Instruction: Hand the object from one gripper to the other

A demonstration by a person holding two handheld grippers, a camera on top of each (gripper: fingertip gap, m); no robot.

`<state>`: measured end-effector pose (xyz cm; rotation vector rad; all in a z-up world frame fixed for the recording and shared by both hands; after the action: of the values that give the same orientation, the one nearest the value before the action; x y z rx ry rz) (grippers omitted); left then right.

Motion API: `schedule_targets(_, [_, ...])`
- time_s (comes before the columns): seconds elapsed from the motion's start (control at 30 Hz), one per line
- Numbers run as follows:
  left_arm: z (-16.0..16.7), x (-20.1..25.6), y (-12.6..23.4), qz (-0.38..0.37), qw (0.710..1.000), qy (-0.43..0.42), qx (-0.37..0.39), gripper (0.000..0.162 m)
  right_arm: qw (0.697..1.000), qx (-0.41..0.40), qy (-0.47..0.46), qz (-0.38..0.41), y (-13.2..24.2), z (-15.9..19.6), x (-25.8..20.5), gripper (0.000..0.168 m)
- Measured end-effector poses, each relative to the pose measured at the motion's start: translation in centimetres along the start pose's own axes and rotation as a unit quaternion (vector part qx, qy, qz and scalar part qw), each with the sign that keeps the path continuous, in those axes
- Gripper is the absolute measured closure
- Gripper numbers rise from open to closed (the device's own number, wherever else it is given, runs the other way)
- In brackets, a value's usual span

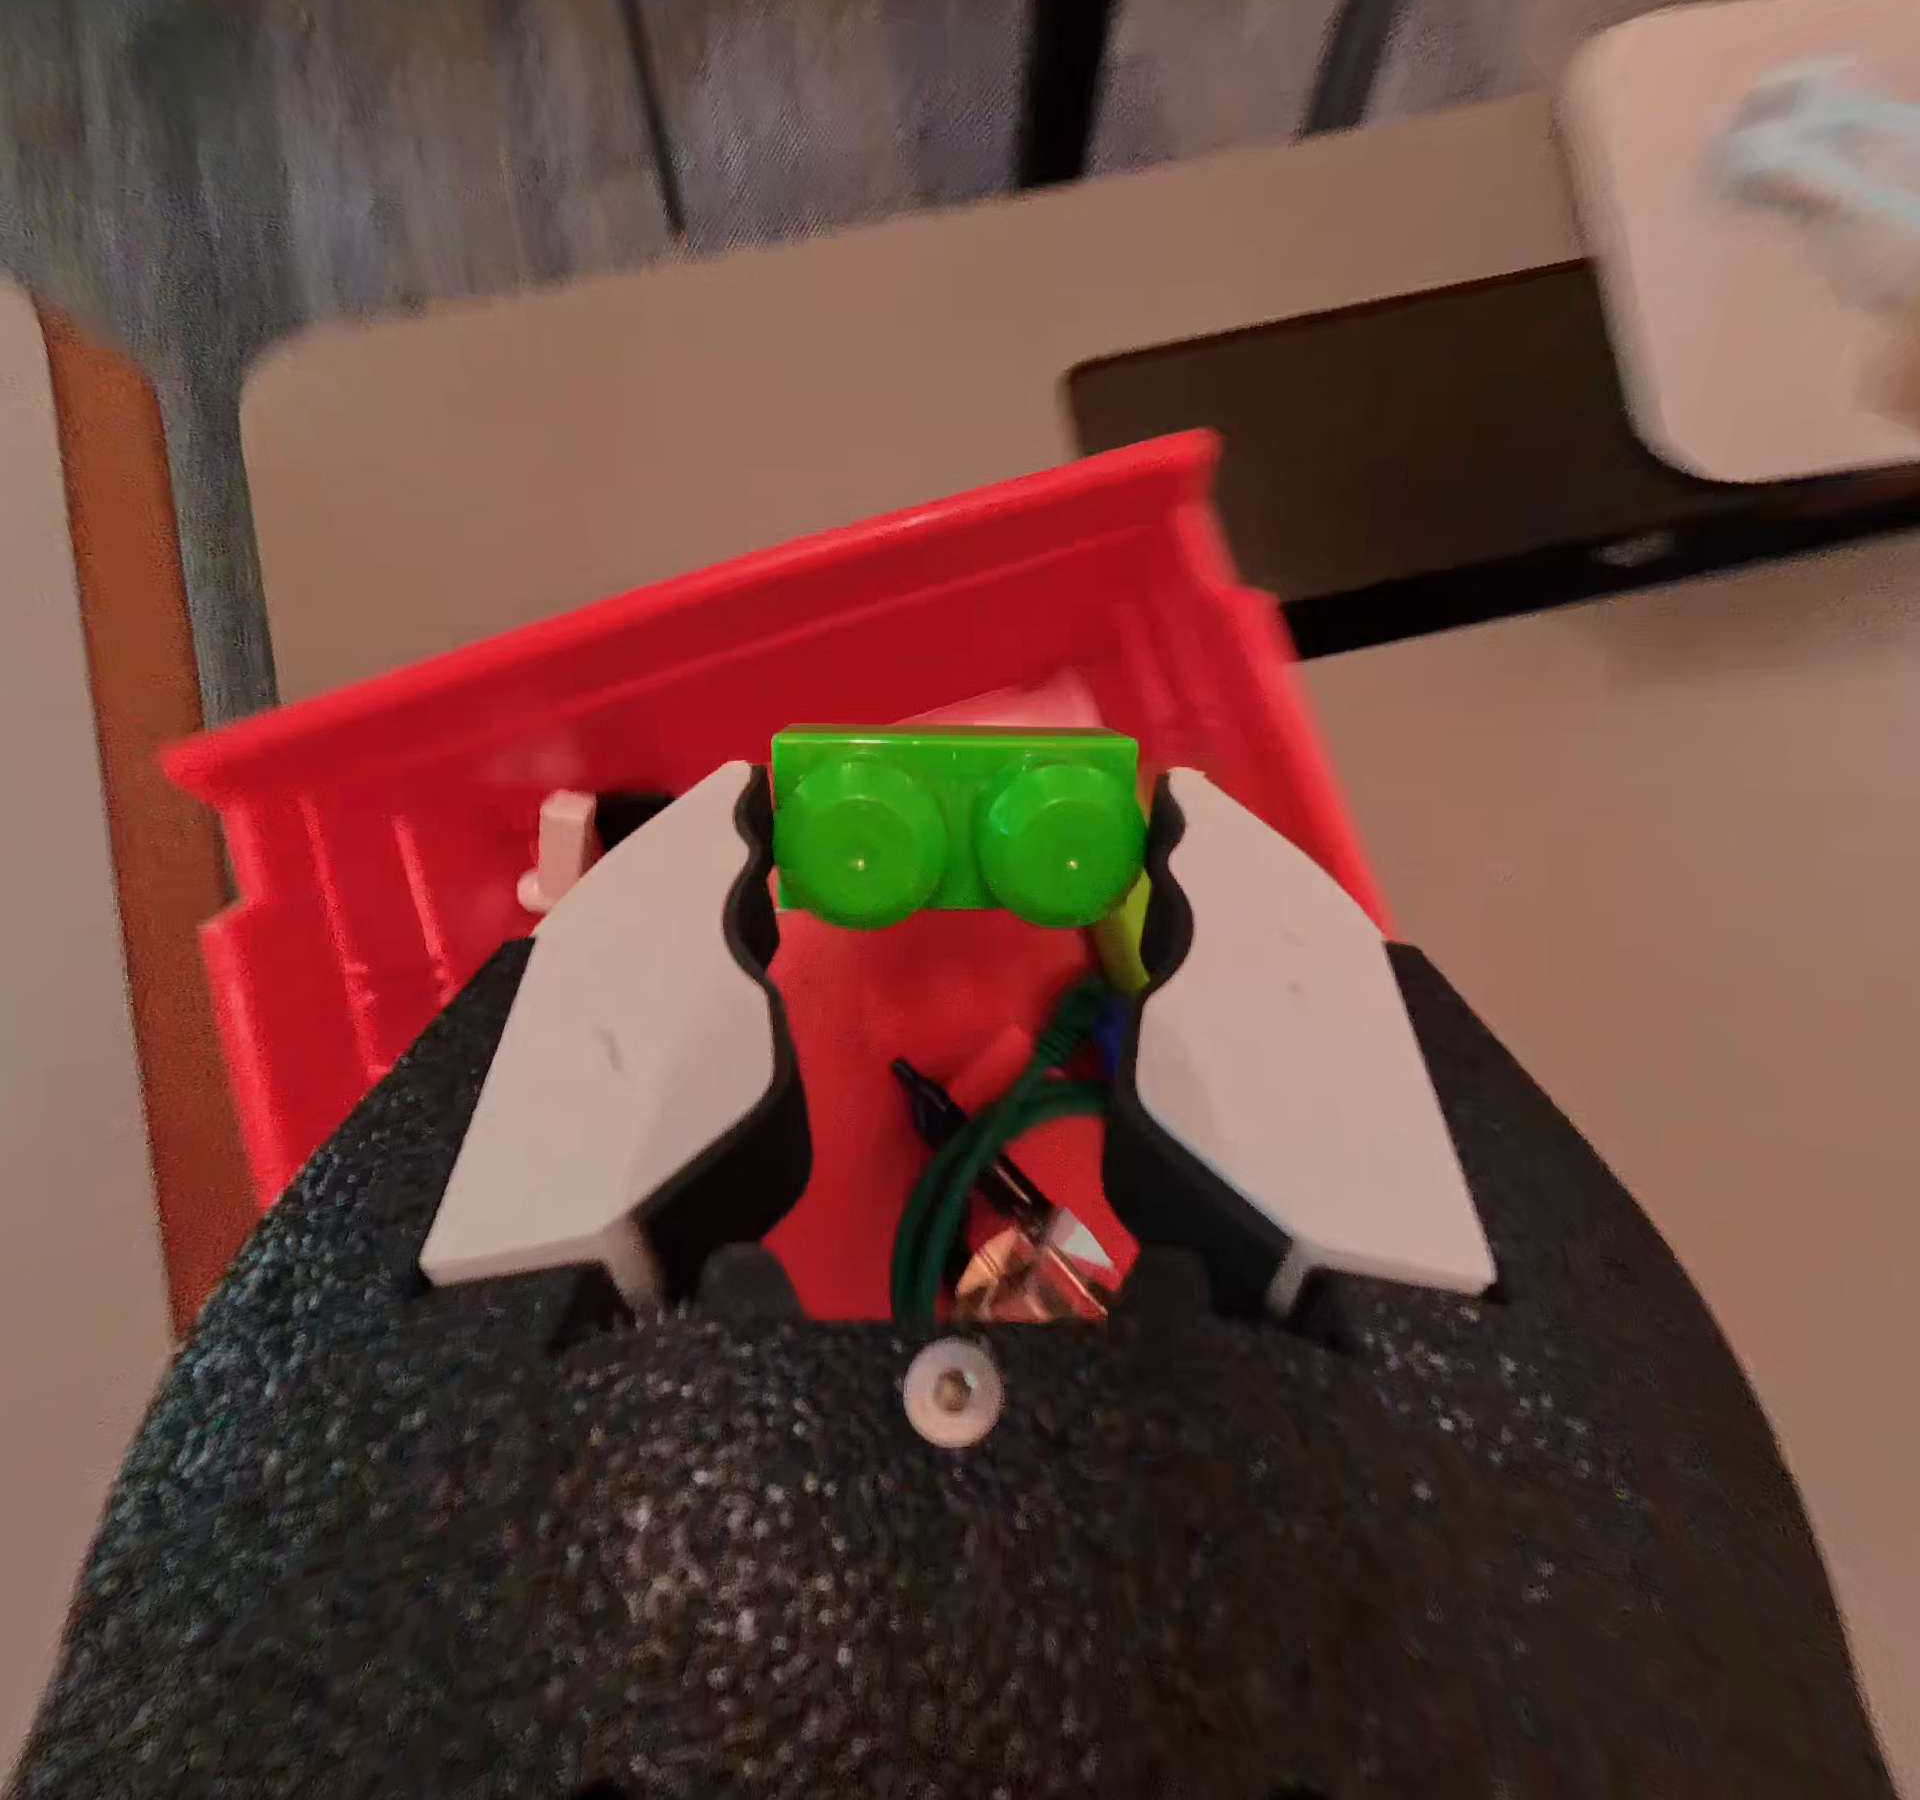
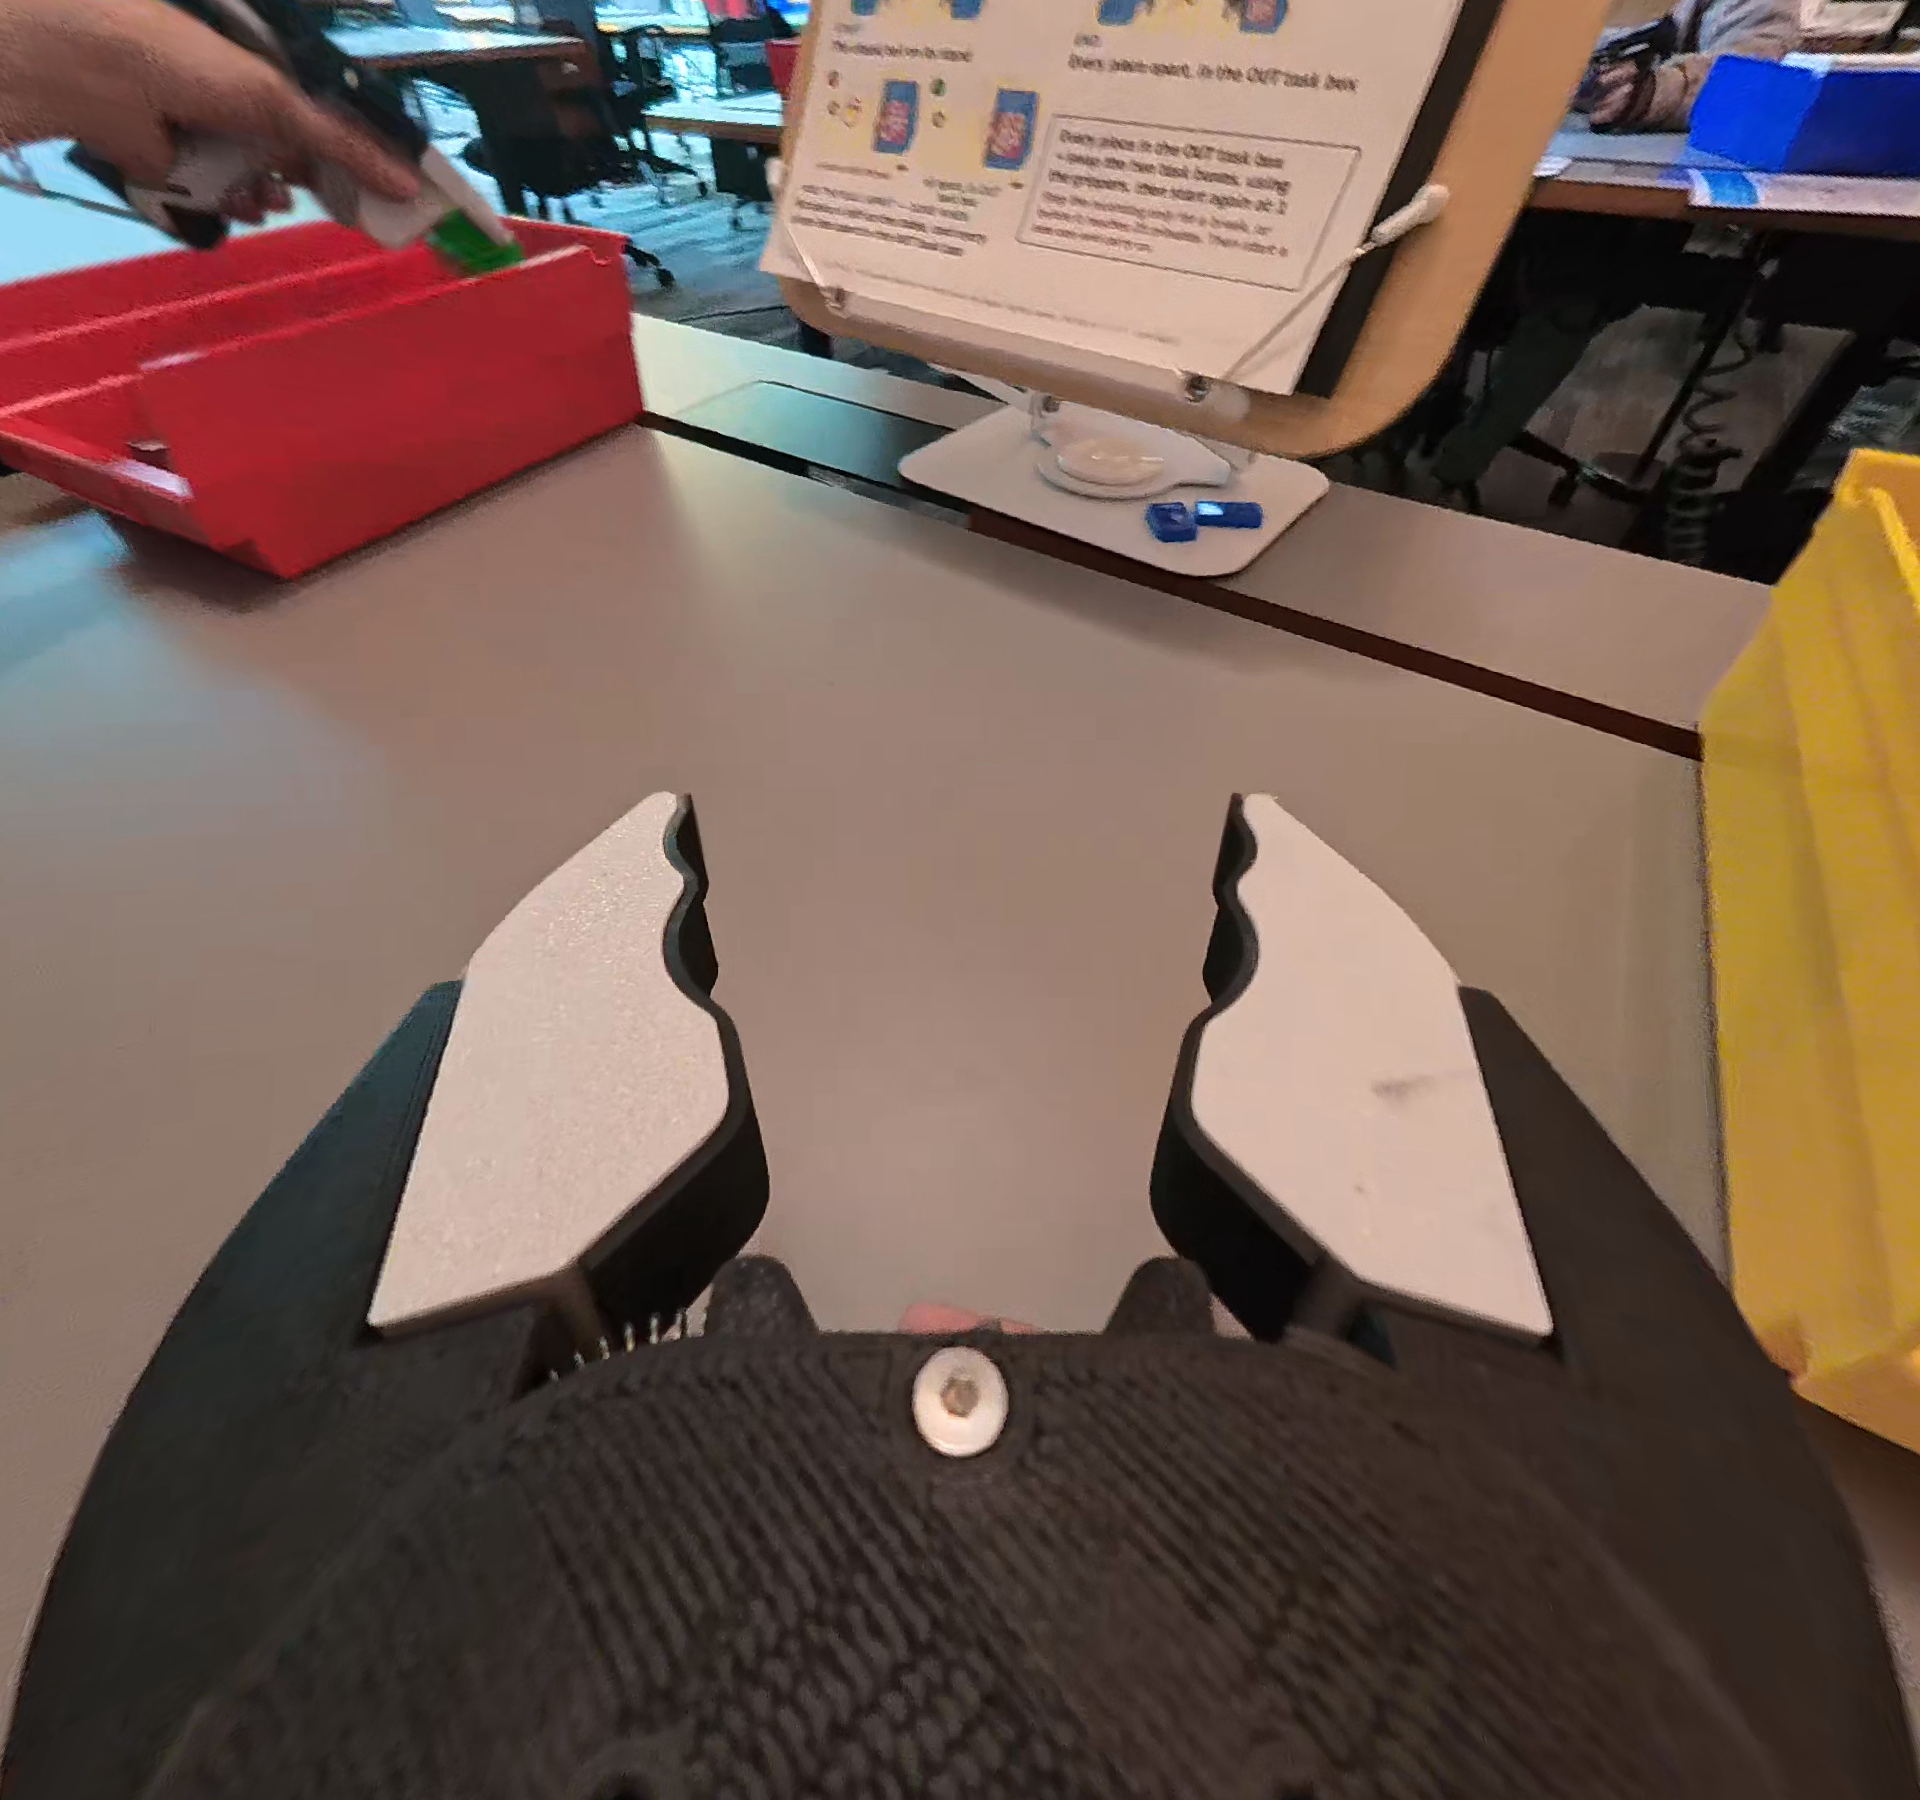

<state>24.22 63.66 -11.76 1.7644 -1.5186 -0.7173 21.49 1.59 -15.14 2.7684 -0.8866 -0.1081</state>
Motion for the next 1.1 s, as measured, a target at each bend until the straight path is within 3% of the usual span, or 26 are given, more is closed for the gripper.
schedule_targets(0.13, [-0.7, 7.0, 9.2, 0.161, 0.97, -0.153, 0.098, 0.093, 0.996, 0.008, -0.042, -0.081, 0.6, -1.0, -1.9, 0.07])
schedule_targets(0.23, [1.8, 14.4, 14.5, 0.295, 0.902, -0.285, 0.135, 0.094, 0.979, 0.02, -0.101, -0.176, 0.7, -1.8, -4.0, 0.071])
schedule_targets(0.33, [5.6, 21.4, 17.3, 0.38, 0.825, -0.387, 0.161, 0.094, 0.951, 0.022, -0.159, -0.264, 0.5, -2.5, -6.4, 0.068])
schedule_targets(0.43, [9.2, 27.9, 19.5, 0.457, 0.744, -0.431, 0.227, 0.094, 0.905, 0.013, -0.225, -0.361, 0.4, -3.0, -9.0, 0.067])
schedule_targets(0.5, [11.1, 31.5, 20.5, 0.487, 0.691, -0.449, 0.289, 0.094, 0.853, 0.015, -0.283, -0.438, 0.9, -3.5, -10.5, 0.068])
schedule_targets(0.57, [12.6, 34.3, 20.9, 0.496, 0.658, -0.456, 0.337, 0.094, 0.793, 0.021, -0.352, -0.498, 1.7, -4.1, -11.3, 0.082])
schedule_targets(0.63, [13.9, 36.7, 21.0, 0.518, 0.634, -0.452, 0.354, 0.094, 0.759, 0.024, -0.381, -0.527, 2.6, -4.3, -11.6, 0.091])
schedule_targets(0.73, [15.7, 39.7, 20.5, 0.54, 0.614, -0.454, 0.354, 0.094, 0.76, 0.031, -0.384, -0.524, 4.1, -4.4, -11.5, 0.09])
schedule_targets(0.9, [17.6, 43.2, 19.6, 0.555, 0.597, -0.454, 0.36, 0.094, 0.785, 0.007, -0.36, -0.504, 6.1, -3.6, -10.9, 0.097])
schedule_targets(1.0, [18.1, 44.3, 19.2, 0.559, 0.596, -0.447, 0.364, 0.094, 0.784, 0.018, -0.353, -0.51, 7.1, -3.8, -10.6, 0.121])
schedule_targets(1.1, [18.3, 44.5, 19.1, 0.552, 0.602, -0.438, 0.375, 0.094, 0.797, 0.024, -0.34, -0.498, 7.2, -3.9, -10.4, 0.123])
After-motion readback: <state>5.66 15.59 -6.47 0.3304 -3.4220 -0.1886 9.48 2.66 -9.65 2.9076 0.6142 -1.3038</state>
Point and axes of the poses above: each gripper's, where its closed fingertips meet, y back along the fingers, z out of its underside, x = y × z across the jaws, the point moved 8 cm from there along y, back along the fingers, and after that the axes turned 2 degrees about z, right-handed, at the moved point
